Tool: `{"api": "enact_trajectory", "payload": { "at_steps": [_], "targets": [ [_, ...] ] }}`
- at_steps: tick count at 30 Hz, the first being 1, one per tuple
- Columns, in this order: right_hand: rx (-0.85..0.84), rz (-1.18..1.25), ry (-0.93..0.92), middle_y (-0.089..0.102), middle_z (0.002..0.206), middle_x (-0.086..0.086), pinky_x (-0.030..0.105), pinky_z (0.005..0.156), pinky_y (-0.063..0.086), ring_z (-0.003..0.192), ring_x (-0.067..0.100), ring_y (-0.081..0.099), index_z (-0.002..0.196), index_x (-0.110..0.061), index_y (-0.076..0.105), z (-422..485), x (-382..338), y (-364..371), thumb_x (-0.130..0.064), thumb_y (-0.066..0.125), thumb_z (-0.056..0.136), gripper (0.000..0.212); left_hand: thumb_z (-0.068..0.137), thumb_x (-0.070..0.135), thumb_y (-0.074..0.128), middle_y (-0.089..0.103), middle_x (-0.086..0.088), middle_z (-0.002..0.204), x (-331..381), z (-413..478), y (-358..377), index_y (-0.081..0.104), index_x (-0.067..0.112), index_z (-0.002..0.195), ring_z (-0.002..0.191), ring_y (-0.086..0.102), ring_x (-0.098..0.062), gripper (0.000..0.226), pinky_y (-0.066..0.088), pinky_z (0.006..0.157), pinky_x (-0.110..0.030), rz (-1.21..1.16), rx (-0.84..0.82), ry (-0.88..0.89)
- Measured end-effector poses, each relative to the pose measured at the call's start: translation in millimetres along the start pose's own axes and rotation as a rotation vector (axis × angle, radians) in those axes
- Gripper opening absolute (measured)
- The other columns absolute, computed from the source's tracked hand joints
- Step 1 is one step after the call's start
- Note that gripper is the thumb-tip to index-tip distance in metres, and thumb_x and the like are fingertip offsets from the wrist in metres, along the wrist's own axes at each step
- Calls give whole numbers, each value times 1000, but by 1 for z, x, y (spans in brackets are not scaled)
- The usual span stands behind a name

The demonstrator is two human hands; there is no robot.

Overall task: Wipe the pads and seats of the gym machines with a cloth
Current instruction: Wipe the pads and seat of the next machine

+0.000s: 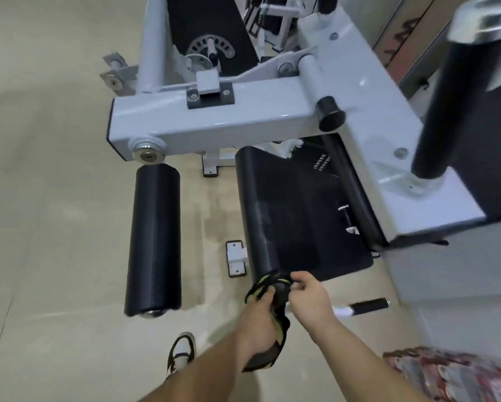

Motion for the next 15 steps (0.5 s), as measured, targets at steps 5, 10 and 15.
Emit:
{"api": "enact_trajectory", "payload": {
  "at_steps": [5,10,15],
  "targets": [
    [-56,188,165,61,83,2,29,66,45,71,18,56,100,-12,63,-89,21,-26,-42,58,100,29,94,3,53,61,-2,141,27,-94,-29,45,19,150,123,58,-13,59,43,109,-21,-265,156,33],
    [-434,458,144,81,107,-1,43,96,60,105,24,75,114,-25,78,-150,-12,-6,-62,64,93,44,83,8,71,69,5,130,54,-186,-70,47,25,149,119,67,-14,72,54,105,-37,-526,226,170],
    [-424,506,-15,80,109,9,37,82,58,103,24,75,117,-19,75,-187,-52,18,-31,71,95,26,91,19,79,72,11,124,40,-259,-124,59,35,135,116,67,-4,51,57,92,-22,-689,256,186]
  ]
}}
Point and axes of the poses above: each hand's wrist, its own z-axis towards the middle knuckle, its own y-axis out of the palm, x = y × z, the point moved 6 cm from there along z, towards the middle knuckle
